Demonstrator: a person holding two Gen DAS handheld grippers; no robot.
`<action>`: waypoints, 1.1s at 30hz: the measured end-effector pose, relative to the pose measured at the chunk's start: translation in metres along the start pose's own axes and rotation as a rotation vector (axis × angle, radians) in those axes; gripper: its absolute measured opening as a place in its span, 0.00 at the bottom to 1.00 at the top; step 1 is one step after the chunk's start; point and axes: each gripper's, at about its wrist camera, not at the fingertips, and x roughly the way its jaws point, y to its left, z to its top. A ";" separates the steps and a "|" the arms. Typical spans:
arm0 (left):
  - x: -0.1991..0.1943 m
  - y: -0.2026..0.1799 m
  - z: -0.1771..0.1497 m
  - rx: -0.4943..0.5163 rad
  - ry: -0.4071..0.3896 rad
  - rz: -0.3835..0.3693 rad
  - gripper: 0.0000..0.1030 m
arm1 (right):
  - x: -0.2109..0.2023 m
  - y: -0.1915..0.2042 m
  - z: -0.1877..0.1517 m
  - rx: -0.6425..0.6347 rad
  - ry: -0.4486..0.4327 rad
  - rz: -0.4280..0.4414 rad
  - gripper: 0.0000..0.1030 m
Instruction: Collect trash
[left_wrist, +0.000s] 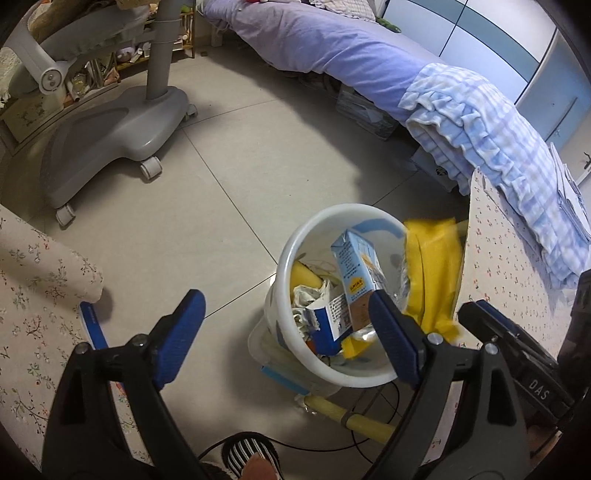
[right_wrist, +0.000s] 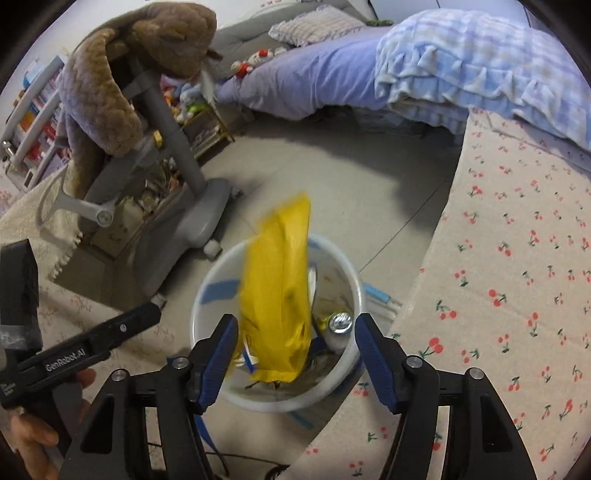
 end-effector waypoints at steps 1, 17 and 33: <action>0.000 0.000 0.000 -0.002 0.000 -0.002 0.89 | -0.002 -0.001 0.000 -0.005 0.003 -0.009 0.65; -0.022 -0.039 -0.033 0.100 -0.068 0.012 0.97 | -0.088 -0.057 -0.041 0.025 -0.026 -0.168 0.71; -0.049 -0.094 -0.125 0.252 -0.107 0.001 0.98 | -0.197 -0.105 -0.155 0.152 -0.169 -0.451 0.75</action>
